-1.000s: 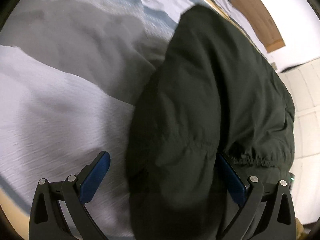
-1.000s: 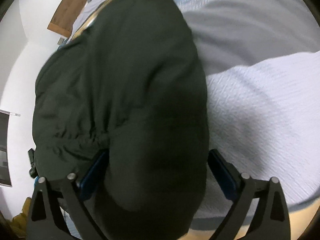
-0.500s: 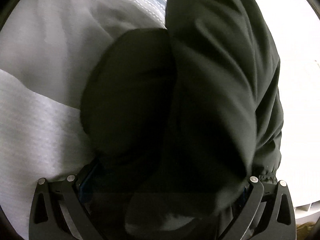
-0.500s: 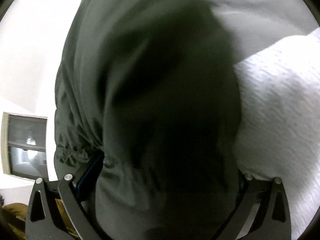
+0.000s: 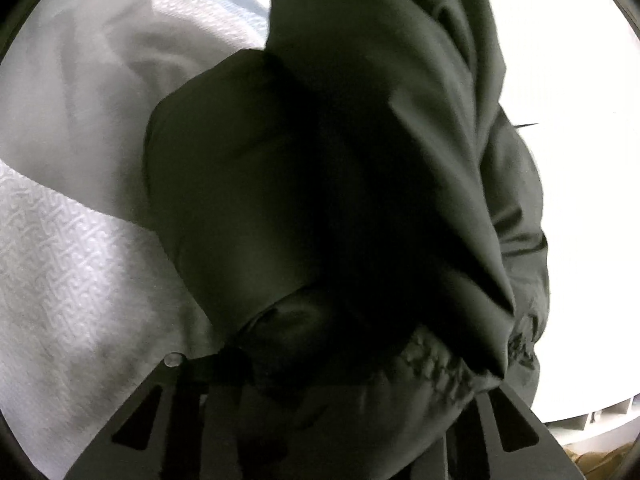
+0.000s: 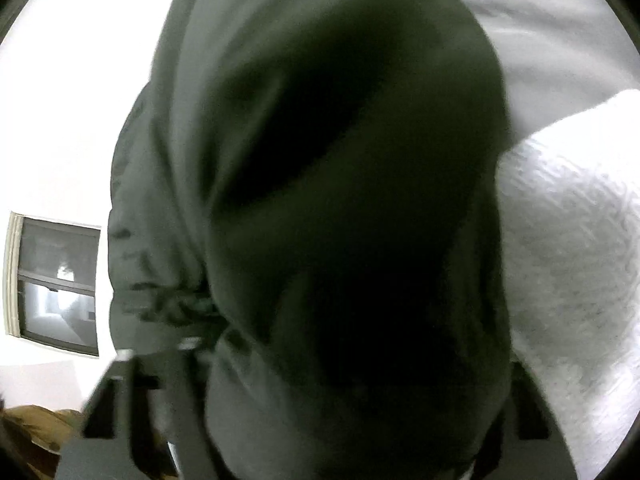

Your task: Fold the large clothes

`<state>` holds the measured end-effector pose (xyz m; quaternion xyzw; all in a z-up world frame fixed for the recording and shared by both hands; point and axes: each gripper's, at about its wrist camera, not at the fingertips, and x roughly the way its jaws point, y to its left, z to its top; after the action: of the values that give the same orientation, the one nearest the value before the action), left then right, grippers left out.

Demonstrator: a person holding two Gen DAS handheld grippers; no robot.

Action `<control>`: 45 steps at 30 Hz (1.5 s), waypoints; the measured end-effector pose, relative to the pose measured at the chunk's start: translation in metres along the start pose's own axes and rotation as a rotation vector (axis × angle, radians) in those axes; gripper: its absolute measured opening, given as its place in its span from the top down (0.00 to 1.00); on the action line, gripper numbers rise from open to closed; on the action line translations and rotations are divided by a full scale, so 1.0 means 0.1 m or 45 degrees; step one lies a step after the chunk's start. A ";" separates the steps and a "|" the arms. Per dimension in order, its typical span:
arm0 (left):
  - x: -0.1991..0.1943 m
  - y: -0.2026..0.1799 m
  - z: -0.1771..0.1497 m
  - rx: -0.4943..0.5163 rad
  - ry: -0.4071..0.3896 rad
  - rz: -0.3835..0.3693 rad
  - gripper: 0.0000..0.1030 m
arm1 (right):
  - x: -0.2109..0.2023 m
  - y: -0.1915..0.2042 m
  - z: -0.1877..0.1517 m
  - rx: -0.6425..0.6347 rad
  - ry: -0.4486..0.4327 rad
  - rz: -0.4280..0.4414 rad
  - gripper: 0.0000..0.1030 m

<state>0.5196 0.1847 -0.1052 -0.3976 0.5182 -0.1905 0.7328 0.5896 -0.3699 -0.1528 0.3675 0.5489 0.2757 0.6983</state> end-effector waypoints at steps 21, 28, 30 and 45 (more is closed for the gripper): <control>-0.65 -1.34 -0.04 0.269 -0.181 -0.212 0.78 | -0.49 1.36 0.14 -0.387 -0.221 0.011 0.80; -0.45 -1.44 -0.07 0.251 -0.181 -0.218 0.78 | -0.84 1.42 0.20 -0.410 -0.298 -0.015 0.80; -0.26 -1.39 -0.06 0.254 -0.167 -0.178 0.77 | -0.83 1.31 0.15 -0.396 -0.311 -0.045 0.80; -0.05 -0.66 0.07 0.170 -0.142 0.176 0.26 | -0.50 0.35 -0.06 -0.247 -0.287 -0.412 0.37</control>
<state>0.5330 0.1508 -0.0490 -0.3211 0.4889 -0.1513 0.7968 0.5721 -0.3880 -0.0967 0.2342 0.4902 0.1688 0.8224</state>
